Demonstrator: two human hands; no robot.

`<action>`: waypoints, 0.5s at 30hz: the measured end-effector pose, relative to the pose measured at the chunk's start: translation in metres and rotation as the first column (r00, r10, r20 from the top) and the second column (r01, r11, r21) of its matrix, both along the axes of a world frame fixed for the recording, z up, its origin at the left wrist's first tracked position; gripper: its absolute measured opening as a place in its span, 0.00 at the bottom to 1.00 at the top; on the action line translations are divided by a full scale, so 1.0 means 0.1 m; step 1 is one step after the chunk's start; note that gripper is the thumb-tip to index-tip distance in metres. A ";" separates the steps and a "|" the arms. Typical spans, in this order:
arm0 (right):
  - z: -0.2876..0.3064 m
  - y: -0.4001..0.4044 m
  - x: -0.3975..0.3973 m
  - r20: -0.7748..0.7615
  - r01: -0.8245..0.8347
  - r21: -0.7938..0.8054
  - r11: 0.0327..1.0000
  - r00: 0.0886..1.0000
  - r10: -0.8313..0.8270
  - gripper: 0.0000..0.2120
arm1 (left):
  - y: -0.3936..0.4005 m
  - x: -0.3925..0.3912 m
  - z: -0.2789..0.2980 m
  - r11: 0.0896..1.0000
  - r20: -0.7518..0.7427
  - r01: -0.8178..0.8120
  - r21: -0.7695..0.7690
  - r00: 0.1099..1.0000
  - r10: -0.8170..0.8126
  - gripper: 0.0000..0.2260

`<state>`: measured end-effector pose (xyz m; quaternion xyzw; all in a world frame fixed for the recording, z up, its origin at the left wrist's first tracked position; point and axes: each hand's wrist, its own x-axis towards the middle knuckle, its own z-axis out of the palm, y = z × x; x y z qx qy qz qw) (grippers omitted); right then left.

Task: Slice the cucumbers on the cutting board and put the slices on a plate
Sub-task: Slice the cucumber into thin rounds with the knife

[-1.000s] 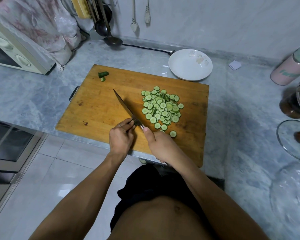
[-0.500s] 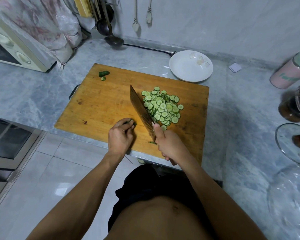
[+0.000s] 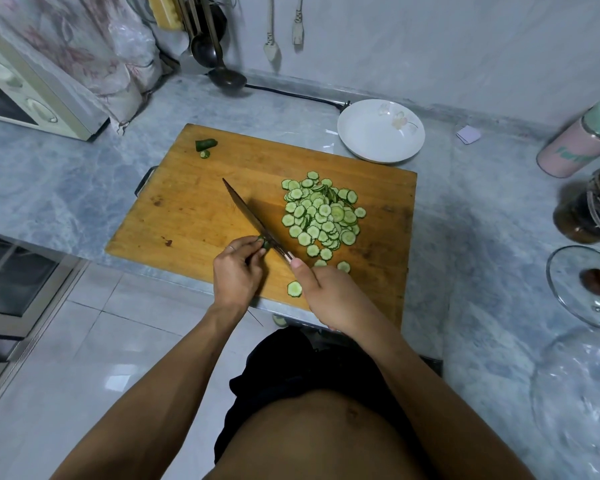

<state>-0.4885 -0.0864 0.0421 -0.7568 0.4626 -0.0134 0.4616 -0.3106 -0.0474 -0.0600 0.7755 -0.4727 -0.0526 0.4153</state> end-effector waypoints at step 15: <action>0.11 -0.12 0.10 -0.019 -0.028 0.024 0.999 0.999 0.029 0.32 | -0.16 0.10 0.03 1.000 0.012 0.003 -0.004 1.000 -0.003 0.09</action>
